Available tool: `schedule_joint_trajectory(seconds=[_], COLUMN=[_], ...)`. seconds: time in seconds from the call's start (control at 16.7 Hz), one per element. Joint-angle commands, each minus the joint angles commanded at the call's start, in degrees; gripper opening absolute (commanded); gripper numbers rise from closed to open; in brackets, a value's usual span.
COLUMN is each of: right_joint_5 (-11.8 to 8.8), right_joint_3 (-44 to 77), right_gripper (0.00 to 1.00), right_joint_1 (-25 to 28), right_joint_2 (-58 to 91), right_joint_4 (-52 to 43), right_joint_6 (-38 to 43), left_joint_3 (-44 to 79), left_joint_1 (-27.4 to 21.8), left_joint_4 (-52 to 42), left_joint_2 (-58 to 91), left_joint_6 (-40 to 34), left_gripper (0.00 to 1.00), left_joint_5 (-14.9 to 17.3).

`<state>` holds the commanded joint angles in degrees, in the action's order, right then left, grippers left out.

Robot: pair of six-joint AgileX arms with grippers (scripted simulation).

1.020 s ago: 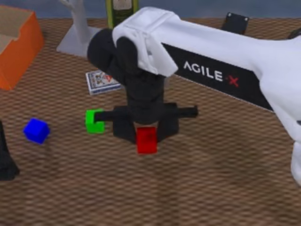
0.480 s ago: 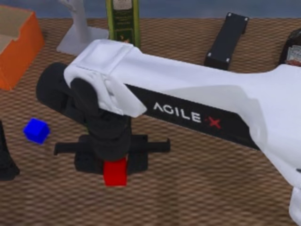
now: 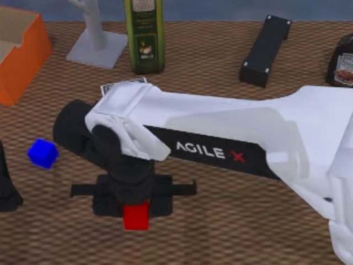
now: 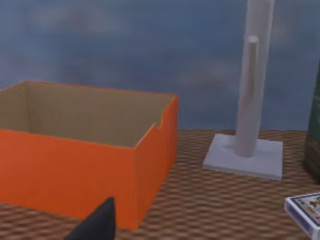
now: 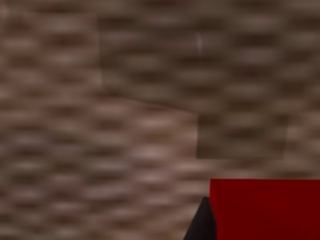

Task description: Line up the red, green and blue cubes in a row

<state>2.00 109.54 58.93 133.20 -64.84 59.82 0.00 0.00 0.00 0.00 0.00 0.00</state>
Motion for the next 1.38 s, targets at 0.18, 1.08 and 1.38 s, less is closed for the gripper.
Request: schedule_joint_trajectory(seconds=[0.18,1.08,1.38], right_joint_5=[0.1,0.1,0.1], right_joint_3=[-3.0,-3.0,-3.0], right_gripper=[0.0,0.9,1.0], right_joint_1=[0.2,0.2,0.2], right_joint_2=[0.6,0.6,0.6], right_joint_4=[3.2,3.2,3.2], right_joint_6=[0.0,0.0,0.0], left_joint_3=[0.0,0.0,0.0], left_joint_1=[0.0,0.0,0.0], left_joint_4=[0.0,0.0,0.0], left_joint_2=[0.0,0.0,0.0], left_joint_6=[0.0,0.0,0.0], left_gripper=[1.0,1.0,1.0], left_joint_5=[0.0,0.0,0.0])
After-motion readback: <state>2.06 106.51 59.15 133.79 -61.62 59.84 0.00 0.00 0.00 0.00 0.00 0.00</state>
